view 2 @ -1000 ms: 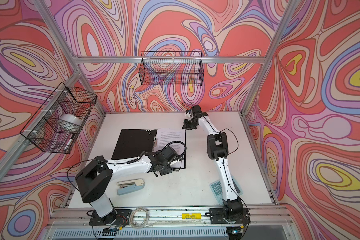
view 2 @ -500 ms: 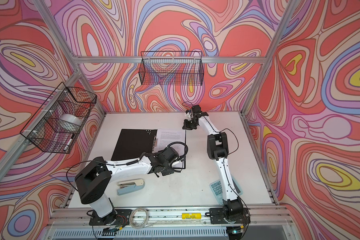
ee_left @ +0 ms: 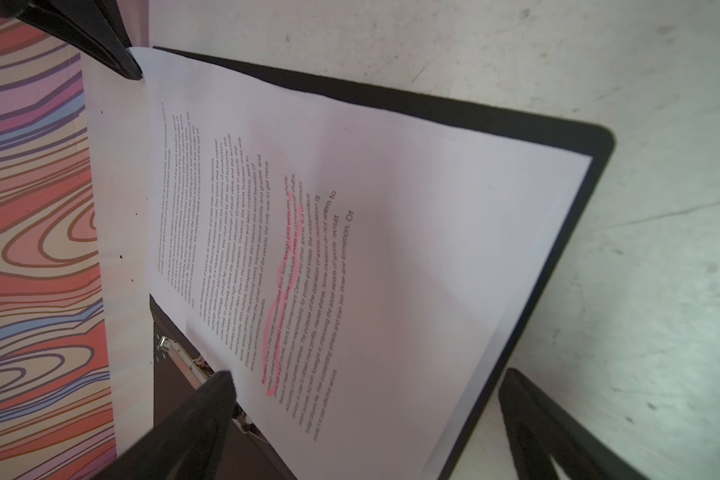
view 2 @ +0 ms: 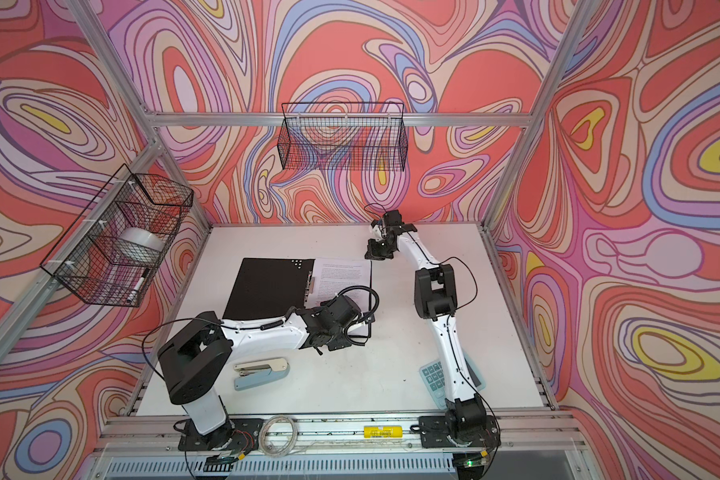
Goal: Put the files into the folder
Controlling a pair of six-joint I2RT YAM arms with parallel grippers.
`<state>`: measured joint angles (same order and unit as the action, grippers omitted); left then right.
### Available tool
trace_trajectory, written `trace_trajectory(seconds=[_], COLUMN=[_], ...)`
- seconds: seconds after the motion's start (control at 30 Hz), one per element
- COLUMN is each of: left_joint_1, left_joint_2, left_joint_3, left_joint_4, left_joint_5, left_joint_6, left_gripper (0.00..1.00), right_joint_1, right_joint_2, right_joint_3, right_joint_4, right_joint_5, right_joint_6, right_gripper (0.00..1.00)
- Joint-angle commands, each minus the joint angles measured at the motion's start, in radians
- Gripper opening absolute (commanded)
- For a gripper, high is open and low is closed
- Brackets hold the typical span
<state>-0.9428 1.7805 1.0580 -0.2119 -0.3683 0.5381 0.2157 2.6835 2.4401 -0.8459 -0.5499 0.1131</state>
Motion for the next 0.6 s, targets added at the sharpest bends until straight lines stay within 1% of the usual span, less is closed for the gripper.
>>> trace_trajectory(seconds=[0.0,0.37,0.5,0.57], left_joint_1=[-0.007,-0.007,-0.007,-0.007], left_joint_2=[0.026,0.027,0.002,-0.018], left_joint_3=[-0.018,-0.013,0.007,0.025], left_joint_4=[0.067,0.03,-0.038,-0.105], left_joint_5=[-0.043,-0.032,-0.004,0.025], left_joint_6=[0.023,0.001,-0.02,-0.034], left_gripper=[1.0,1.0,1.0,1.0], right_joint_1=[0.004,0.004,0.004,0.004], right_joint_2=[-0.06,-0.076,-0.078,-0.079], right_joint_3=[-0.021,-0.035,-0.03,-0.029], right_joint_4=[-0.021,-0.035,-0.026,-0.016], right_joint_5=[-0.017,-0.009,-0.002,0.012], right_joint_6=[-0.02,-0.037,-0.034,-0.024], right_gripper=[0.0,0.0,0.04,0.09])
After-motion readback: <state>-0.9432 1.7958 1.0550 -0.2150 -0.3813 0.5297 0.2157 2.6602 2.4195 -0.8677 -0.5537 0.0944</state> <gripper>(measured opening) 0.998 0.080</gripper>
